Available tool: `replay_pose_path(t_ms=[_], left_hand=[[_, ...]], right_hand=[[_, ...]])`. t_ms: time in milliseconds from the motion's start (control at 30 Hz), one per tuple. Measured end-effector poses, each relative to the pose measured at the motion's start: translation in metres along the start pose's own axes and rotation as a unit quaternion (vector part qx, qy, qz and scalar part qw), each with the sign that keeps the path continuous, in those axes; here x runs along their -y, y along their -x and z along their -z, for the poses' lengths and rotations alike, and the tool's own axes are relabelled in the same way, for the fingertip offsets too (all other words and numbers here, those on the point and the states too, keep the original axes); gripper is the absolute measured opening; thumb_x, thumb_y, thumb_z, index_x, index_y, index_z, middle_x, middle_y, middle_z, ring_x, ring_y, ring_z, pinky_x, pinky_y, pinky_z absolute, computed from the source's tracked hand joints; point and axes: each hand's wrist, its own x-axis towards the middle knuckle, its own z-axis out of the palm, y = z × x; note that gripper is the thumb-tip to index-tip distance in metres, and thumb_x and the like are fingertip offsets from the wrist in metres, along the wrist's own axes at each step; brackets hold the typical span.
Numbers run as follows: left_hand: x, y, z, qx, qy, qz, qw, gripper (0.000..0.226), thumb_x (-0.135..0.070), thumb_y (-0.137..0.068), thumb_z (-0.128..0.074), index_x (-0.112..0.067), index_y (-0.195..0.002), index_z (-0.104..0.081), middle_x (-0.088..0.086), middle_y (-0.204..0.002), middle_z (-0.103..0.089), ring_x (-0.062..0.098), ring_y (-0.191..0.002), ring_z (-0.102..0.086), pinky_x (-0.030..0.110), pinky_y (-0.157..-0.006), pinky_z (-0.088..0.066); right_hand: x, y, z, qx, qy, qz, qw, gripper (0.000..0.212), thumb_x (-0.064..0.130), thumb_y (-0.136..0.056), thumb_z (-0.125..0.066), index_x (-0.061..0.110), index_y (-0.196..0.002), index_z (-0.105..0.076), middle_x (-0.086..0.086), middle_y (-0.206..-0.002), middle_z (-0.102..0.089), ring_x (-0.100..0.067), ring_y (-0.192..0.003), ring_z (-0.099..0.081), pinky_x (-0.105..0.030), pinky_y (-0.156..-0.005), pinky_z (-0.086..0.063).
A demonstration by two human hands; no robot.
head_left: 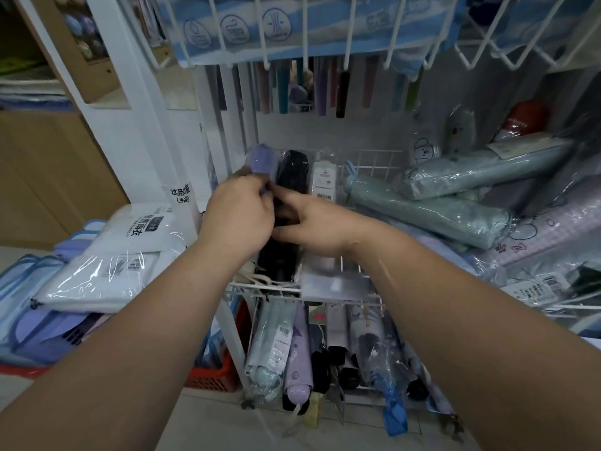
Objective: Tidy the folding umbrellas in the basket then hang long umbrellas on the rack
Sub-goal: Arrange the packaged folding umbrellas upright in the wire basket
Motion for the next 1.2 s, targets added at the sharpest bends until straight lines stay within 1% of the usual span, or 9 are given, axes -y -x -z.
replay_pose_path(t_ms=[267,433,567,633,733,800,933,1033,1200], left_hand=[[-0.003,0.003,-0.006,0.031,-0.078,-0.038,0.996,0.016,-0.006,-0.080,-0.058,-0.002,-0.095,-0.064,0.023,-0.116,-0.061,0.046,-0.100,-0.060,0.043,-0.079,-0.052],[-0.026,0.009,-0.009,0.039,-0.153,-0.065,0.985,0.045,-0.022,-0.087,-0.064,-0.012,-0.131,-0.060,0.017,-0.152,-0.043,0.042,-0.135,-0.042,0.057,-0.109,-0.038],[-0.062,0.006,-0.015,0.014,-0.100,-0.112,0.989,0.040,-0.024,-0.088,-0.054,-0.012,-0.125,-0.065,0.015,-0.135,-0.058,0.039,-0.125,-0.051,0.052,-0.103,-0.045],[-0.084,0.004,-0.025,0.034,-0.025,-0.120,0.992,0.037,-0.024,-0.088,-0.051,-0.009,-0.117,-0.068,0.017,-0.118,-0.065,0.040,-0.109,-0.059,0.047,-0.090,-0.050],[-0.115,0.005,-0.045,0.123,0.065,-0.097,0.986,0.036,-0.024,-0.094,-0.057,-0.013,-0.128,-0.065,0.014,-0.122,-0.068,0.033,-0.115,-0.060,0.037,-0.096,-0.049],[-0.128,0.006,-0.058,0.172,0.102,-0.049,0.979,0.040,-0.025,-0.096,-0.057,-0.016,-0.135,-0.061,0.011,-0.129,-0.066,0.028,-0.120,-0.059,0.029,-0.097,-0.045],[-0.135,0.008,-0.076,0.208,0.141,-0.003,0.968,0.046,-0.027,-0.098,-0.053,-0.022,-0.144,-0.052,0.007,-0.138,-0.060,0.026,-0.122,-0.058,0.025,-0.090,-0.042],[-0.138,0.009,-0.088,0.235,0.169,0.013,0.957,0.046,-0.025,-0.099,-0.051,-0.028,-0.145,-0.048,0.006,-0.139,-0.059,0.027,-0.122,-0.058,0.024,-0.086,-0.040],[-0.147,0.008,-0.105,0.245,0.216,0.040,0.944,0.044,-0.030,-0.092,-0.048,-0.036,-0.135,-0.048,0.010,-0.131,-0.061,0.031,-0.113,-0.061,0.033,-0.090,-0.048]], right_hand=[[-0.021,0.023,0.018,-0.200,0.240,-0.012,0.950,0.039,0.018,-0.091,-0.054,0.016,-0.129,-0.061,-0.013,-0.123,-0.068,-0.034,-0.118,-0.057,-0.040,-0.095,-0.050],[-0.038,0.059,0.043,-0.279,0.354,-0.022,0.892,0.027,0.023,-0.087,-0.056,0.015,-0.109,-0.070,-0.010,-0.106,-0.071,-0.035,-0.105,-0.059,-0.039,-0.083,-0.053],[-0.051,0.088,0.074,-0.368,0.409,0.016,0.835,0.021,0.027,-0.082,-0.066,0.013,-0.096,-0.074,-0.009,-0.090,-0.071,-0.035,-0.089,-0.061,-0.041,-0.076,-0.054],[-0.055,0.096,0.091,-0.385,0.445,0.013,0.809,0.034,0.035,-0.080,-0.070,0.016,-0.108,-0.072,-0.008,-0.102,-0.068,-0.036,-0.097,-0.059,-0.041,-0.082,-0.051],[-0.060,0.099,0.113,-0.263,0.467,-0.080,0.841,0.072,0.053,-0.085,-0.062,0.029,-0.148,-0.040,-0.002,-0.149,-0.046,-0.035,-0.136,-0.037,-0.050,-0.108,-0.031],[-0.066,0.098,0.122,-0.191,0.463,-0.131,0.855,0.074,0.063,-0.090,-0.049,0.036,-0.155,-0.024,0.006,-0.159,-0.031,-0.033,-0.147,-0.021,-0.059,-0.116,-0.014],[-0.061,0.106,0.127,-0.179,0.432,-0.142,0.873,0.056,0.065,-0.090,-0.045,0.042,-0.141,-0.042,0.007,-0.149,-0.039,-0.034,-0.142,-0.024,-0.073,-0.111,-0.008],[-0.056,0.121,0.131,-0.192,0.406,-0.124,0.885,0.042,0.047,-0.088,-0.052,0.038,-0.130,-0.049,0.007,-0.142,-0.045,-0.031,-0.137,-0.028,-0.075,-0.107,-0.016],[-0.059,0.140,0.137,-0.196,0.399,-0.117,0.888,0.060,0.052,-0.082,-0.046,0.047,-0.141,-0.039,0.008,-0.143,-0.041,-0.030,-0.133,-0.030,-0.073,-0.106,-0.024]])
